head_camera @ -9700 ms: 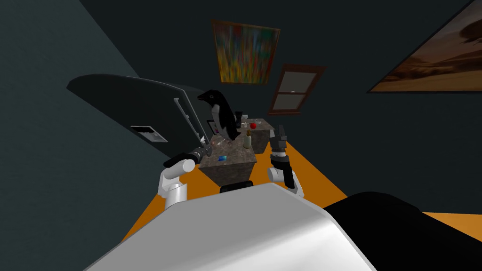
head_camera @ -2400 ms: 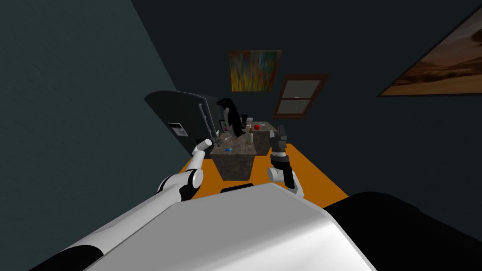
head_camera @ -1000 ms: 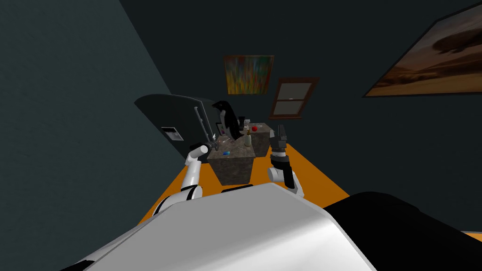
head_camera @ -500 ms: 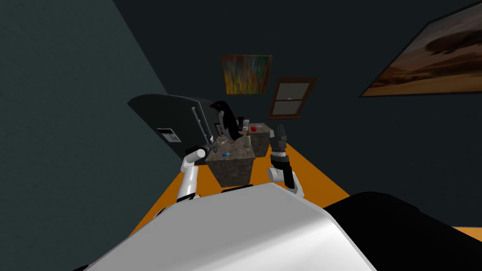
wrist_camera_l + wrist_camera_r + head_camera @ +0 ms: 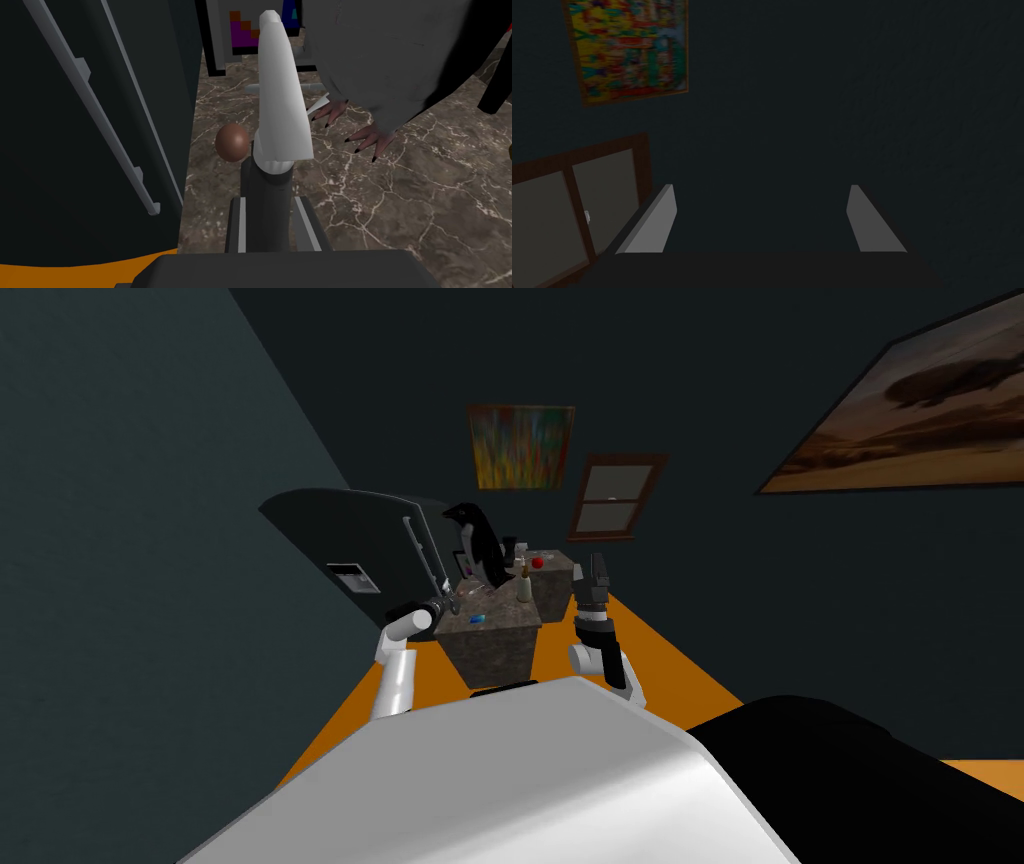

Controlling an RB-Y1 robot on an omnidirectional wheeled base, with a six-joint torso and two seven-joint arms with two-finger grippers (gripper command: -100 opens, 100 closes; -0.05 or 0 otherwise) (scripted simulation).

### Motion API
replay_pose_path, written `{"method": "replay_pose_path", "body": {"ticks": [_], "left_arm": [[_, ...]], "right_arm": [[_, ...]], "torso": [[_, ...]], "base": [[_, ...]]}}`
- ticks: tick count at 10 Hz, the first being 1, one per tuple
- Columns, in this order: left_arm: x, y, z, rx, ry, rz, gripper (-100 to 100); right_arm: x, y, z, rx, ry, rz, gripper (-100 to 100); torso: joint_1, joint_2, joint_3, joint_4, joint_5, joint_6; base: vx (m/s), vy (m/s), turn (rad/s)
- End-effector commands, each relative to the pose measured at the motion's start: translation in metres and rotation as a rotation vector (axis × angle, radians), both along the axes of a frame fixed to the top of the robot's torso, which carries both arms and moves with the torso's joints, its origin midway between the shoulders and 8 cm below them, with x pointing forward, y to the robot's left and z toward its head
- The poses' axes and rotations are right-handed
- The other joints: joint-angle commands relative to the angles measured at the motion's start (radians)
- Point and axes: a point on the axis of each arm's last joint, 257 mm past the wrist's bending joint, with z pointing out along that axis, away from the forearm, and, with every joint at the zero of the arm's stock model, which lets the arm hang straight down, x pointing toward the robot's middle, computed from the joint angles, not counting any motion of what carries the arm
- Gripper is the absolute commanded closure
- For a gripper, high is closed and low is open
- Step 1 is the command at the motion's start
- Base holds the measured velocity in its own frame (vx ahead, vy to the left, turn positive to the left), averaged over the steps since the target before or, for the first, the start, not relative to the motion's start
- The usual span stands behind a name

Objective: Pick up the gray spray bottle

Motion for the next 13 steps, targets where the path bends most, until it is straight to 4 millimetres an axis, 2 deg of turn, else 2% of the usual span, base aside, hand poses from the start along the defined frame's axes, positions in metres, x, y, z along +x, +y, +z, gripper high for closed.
{"method": "replay_pose_path", "body": {"ticks": [1, 4, 5, 6, 9, 10, 11, 12, 13], "left_arm": [[-0.011, 0.003, -0.002, 0.005, 0.01, 0.013, 100], [-0.006, 0.005, 0.031, 0.019, -0.059, 0.014, 100], [-0.03, 0.005, 0.009, 0.002, 0.009, 0.028, 100], [-0.039, 0.012, 0.012, 0.011, 0.002, 0.039, 100], [-0.037, 0.015, 0.04, 0.024, -0.056, 0.043, 100], [-0.056, 0.013, 0.019, 0.003, 0.011, 0.057, 100], [-0.067, 0.018, 0.017, 0.011, 0.018, 0.066, 100], [-0.073, 0.023, 0.022, 0.018, 0.008, 0.074, 100], [-0.071, 0.023, 0.037, 0.025, -0.024, 0.075, 100]], "right_arm": [[0.0, 0.0, 0.0, 0.0, 0.0, 0.0, 0], [0.0, 0.0, 0.0, 0.0, 0.0, 0.0, 0], [0.0, 0.0, 0.0, 0.0, 0.0, 0.0, 0], [0.0, 0.0, 0.0, 0.0, 0.0, 0.0, 0], [0.0, 0.0, 0.0, 0.0, 0.0, 0.0, 0], [0.0, 0.0, 0.0, 0.0, 0.0, 0.0, 0], [0.0, 0.0, 0.0, 0.0, 0.0, 0.0, 0], [0.0, 0.0, 0.0, 0.0, 0.0, 0.0, 0], [0.0, 0.0, 0.0, 0.0, 0.0, 0.0, 0]], "torso": [[0.0, 0.0, 0.0, 0.0, 0.0, 0.0], [-0.001, 0.004, 0.003, 0.003, -0.001, 0.0], [-0.002, 0.005, 0.004, 0.003, -0.001, 0.0], [-0.002, 0.003, 0.002, 0.001, -0.001, 0.001], [-0.001, 0.003, 0.003, 0.003, -0.001, 0.0], [-0.002, 0.005, 0.003, 0.003, -0.002, 0.0], [-0.001, 0.003, 0.002, 0.002, -0.001, 0.001], [-0.001, 0.001, 0.001, 0.001, -0.001, 0.0], [-0.001, 0.002, 0.002, 0.002, -0.001, -0.001]], "base": [[0.037, 0.007, 0.02], [0.002, 0.001, 0.004], [0.061, -0.002, -0.117], [0.076, 0.004, -0.069], [0.011, 0.005, 0.007], [0.052, 0.012, -0.117], [0.066, 0.01, -0.078], [0.04, 0.002, -0.002], [0.0, 0.0, 0.0]]}}
